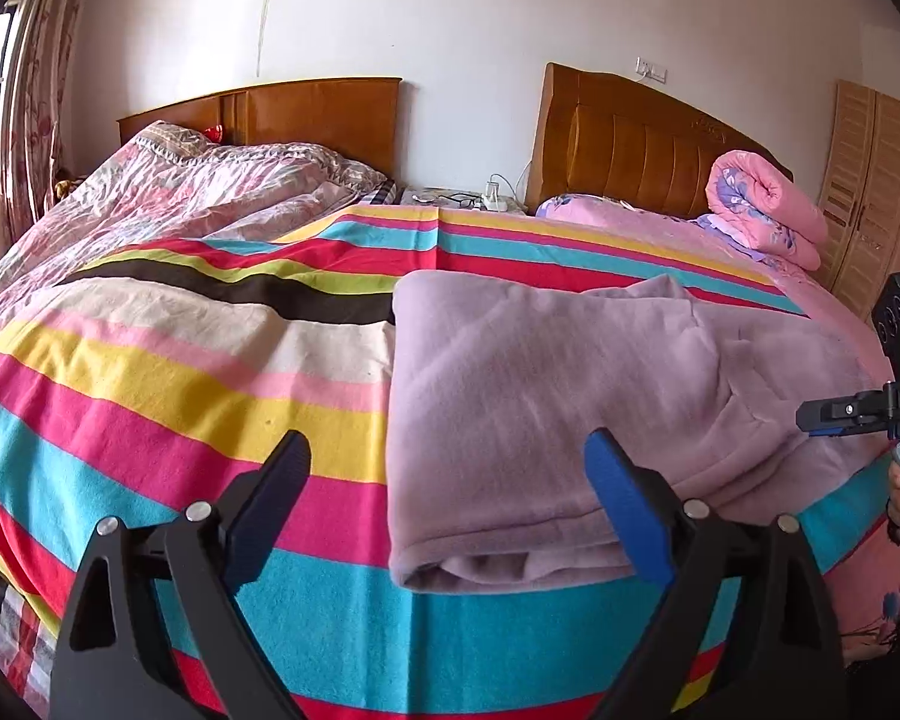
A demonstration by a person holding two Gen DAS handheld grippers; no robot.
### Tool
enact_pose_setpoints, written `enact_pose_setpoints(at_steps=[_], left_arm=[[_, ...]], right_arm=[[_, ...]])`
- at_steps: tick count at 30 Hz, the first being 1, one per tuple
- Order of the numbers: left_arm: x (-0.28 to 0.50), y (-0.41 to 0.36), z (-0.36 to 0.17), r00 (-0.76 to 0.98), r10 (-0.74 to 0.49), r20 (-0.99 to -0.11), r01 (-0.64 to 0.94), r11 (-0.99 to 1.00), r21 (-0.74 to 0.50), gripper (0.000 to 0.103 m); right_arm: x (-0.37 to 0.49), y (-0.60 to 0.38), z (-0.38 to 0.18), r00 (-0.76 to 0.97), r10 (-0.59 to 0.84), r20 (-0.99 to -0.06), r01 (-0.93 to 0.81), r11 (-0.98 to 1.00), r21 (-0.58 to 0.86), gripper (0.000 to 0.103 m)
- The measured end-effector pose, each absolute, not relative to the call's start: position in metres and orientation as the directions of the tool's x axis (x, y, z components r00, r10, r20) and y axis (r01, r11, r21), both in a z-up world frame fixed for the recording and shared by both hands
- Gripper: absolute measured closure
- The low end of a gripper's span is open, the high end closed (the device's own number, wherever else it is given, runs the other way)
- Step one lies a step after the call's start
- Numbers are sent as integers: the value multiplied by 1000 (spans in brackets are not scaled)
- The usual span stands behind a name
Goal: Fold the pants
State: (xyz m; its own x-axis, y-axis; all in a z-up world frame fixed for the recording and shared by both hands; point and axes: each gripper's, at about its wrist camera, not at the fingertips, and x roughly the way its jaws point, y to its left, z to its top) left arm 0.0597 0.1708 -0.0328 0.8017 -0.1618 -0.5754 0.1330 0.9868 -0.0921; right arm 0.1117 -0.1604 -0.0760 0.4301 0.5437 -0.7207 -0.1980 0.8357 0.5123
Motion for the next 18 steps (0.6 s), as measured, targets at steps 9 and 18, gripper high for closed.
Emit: enact_pose_setpoints(at_steps=[9, 18], left_arm=[[87, 177, -68, 734, -133, -666, 95, 991, -94, 3], [90, 187, -65, 722, -88, -686, 61, 996, -64, 3]], right_arm=[[116, -181, -83, 438, 594, -675, -140, 787, 601, 49], [100, -149, -56, 487, 555, -674, -236, 827, 510, 87]])
